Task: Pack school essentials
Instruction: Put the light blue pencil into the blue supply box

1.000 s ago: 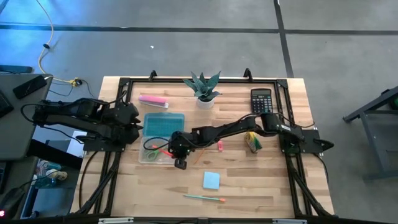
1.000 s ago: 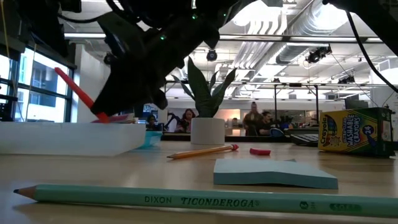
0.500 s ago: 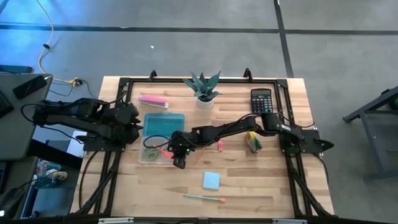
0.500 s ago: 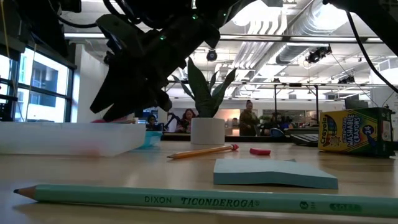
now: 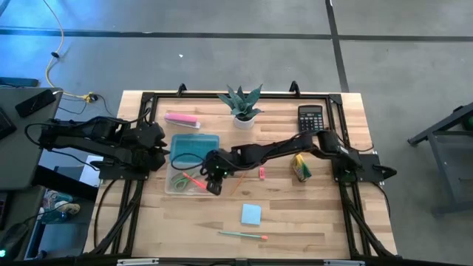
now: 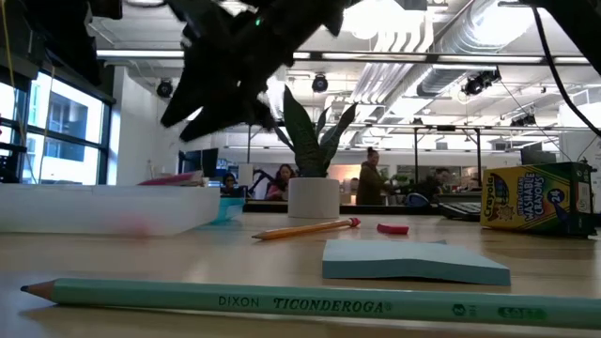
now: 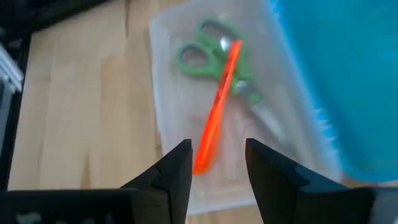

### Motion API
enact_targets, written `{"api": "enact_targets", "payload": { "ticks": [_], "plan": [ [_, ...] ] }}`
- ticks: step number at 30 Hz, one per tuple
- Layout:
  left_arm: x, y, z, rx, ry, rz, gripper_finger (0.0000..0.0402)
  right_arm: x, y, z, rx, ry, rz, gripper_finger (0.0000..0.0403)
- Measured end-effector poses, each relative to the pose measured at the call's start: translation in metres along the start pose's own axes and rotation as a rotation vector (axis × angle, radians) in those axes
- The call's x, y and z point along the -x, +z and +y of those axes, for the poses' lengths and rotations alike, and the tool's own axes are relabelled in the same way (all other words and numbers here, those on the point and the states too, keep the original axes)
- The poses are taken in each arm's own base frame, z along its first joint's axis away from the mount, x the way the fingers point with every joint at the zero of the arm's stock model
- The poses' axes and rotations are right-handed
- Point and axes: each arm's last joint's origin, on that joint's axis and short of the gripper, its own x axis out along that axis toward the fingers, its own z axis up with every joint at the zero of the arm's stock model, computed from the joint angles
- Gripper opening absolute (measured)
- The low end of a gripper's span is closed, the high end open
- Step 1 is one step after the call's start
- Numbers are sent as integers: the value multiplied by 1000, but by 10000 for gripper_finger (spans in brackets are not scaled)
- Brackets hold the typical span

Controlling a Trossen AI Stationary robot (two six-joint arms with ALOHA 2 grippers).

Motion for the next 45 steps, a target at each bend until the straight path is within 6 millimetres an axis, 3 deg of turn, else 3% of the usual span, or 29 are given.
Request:
{"api": "enact_targets", "payload": {
  "ticks": [8,14,32,37,45],
  "plan": [
    [0,0,0,-2,1,6,199,42,6,1,5,-107,40,138],
    [0,-1,0,-22,-20,18,203,62,-3,6,-19,-133,154,138],
    [0,1,-2,-22,-30,-6,198,88,-40,22,0,-290,450,138],
    [0,2,-2,-20,-33,-10,198,89,-49,38,-42,-234,492,138],
    [0,2,-2,-45,-33,-11,198,95,-75,83,-43,-194,514,137]
  ]
}}
